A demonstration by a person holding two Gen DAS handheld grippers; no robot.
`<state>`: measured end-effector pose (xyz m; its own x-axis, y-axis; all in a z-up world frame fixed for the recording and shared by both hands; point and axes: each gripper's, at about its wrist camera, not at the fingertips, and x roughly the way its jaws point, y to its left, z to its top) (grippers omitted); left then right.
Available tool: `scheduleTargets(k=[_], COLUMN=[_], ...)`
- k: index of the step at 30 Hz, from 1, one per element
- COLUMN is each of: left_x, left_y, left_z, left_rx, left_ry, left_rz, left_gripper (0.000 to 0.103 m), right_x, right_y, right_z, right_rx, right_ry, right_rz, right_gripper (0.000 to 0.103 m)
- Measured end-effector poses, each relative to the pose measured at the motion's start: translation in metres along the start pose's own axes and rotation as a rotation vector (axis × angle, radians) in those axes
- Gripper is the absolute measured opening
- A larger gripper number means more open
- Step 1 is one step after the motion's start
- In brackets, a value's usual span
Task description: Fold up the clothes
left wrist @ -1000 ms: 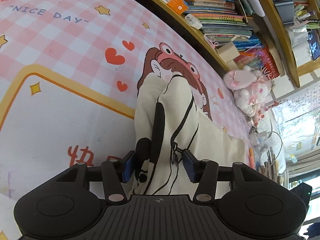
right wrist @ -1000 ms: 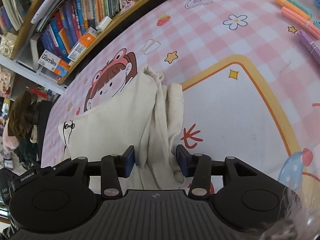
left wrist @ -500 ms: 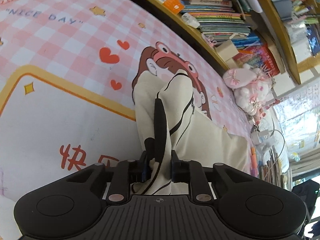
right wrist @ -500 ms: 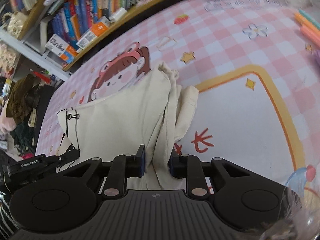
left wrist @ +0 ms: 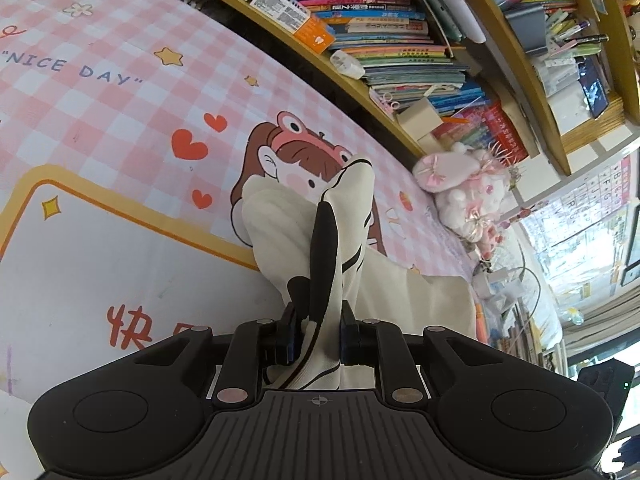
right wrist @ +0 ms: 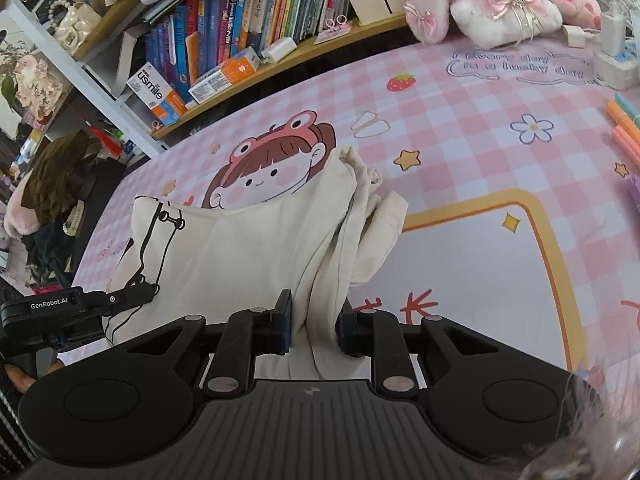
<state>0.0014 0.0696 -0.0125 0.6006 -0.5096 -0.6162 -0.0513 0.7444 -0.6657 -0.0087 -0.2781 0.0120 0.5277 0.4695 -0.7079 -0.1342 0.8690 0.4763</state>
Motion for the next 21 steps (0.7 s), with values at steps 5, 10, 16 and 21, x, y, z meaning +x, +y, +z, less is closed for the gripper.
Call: scheduleTargets(k=[5, 10, 16, 21], left_x=[0.001, 0.003, 0.008, 0.014], left_y=[-0.001, -0.002, -0.002, -0.002], left_z=[0.005, 0.015, 0.031, 0.050], left_rx=[0.013, 0.021, 0.037, 0.050], left_ry=[0.005, 0.002, -0.006, -0.020], left_rz=[-0.001, -0.002, -0.006, -0.014], left_gripper=[0.017, 0.017, 0.017, 0.017], right_x=[0.002, 0.007, 0.017, 0.026], right_y=[0.002, 0.005, 0.008, 0.013], right_z=[0.006, 0.014, 0.030, 0.050], right_rx=[-0.017, -0.030, -0.052, -0.081], right_ry=[0.004, 0.007, 0.004, -0.011], right_rz=[0.003, 0.010, 0.021, 0.032], right_gripper=[0.019, 0.019, 0.019, 0.019])
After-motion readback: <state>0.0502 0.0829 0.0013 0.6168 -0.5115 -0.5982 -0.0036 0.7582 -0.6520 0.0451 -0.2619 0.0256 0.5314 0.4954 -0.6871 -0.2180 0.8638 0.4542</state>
